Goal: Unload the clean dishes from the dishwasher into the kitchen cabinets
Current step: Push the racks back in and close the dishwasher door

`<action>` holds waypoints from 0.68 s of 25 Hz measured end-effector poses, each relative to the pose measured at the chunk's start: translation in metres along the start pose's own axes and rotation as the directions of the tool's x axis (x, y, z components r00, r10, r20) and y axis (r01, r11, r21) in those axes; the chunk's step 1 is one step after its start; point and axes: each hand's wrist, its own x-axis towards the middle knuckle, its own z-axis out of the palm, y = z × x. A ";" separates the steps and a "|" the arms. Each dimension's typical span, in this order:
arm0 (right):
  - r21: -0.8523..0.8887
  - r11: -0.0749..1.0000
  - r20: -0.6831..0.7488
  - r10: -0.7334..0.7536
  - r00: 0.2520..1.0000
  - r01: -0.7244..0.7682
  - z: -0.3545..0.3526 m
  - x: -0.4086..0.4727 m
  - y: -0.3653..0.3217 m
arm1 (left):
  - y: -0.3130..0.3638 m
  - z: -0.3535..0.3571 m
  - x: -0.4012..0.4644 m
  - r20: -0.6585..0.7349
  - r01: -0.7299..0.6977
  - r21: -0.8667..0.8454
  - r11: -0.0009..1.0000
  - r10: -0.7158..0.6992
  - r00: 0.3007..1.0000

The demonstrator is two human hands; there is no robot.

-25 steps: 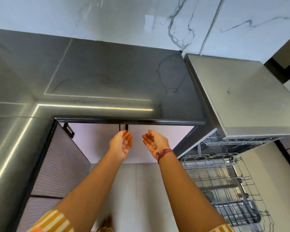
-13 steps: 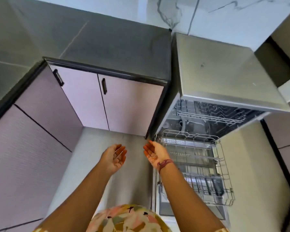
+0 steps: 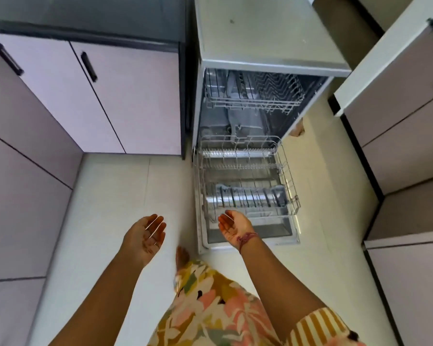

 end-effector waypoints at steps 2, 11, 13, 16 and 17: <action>-0.057 0.998 -0.016 0.023 1.000 -0.024 -0.014 -0.003 0.010 | -0.020 -0.014 -0.005 -0.024 0.005 -0.025 1.000 -0.006 1.000; -0.089 0.996 -0.089 0.013 0.996 -0.021 -0.118 0.007 -0.014 | -0.100 0.020 -0.003 -0.046 0.030 -0.014 0.999 -0.031 0.998; -0.038 0.999 -0.118 0.017 0.993 -0.021 -0.136 0.021 -0.028 | -0.114 0.040 0.011 -0.048 0.050 0.037 0.998 -0.048 0.998; -0.033 0.999 -0.166 0.038 0.985 -0.044 -0.158 0.048 -0.051 | -0.136 0.080 0.032 -0.057 0.094 0.097 0.991 -0.089 0.994; -0.035 0.998 -0.173 0.041 0.984 -0.048 -0.163 0.063 -0.060 | -0.144 0.097 0.042 -0.059 0.109 0.101 0.989 -0.103 0.993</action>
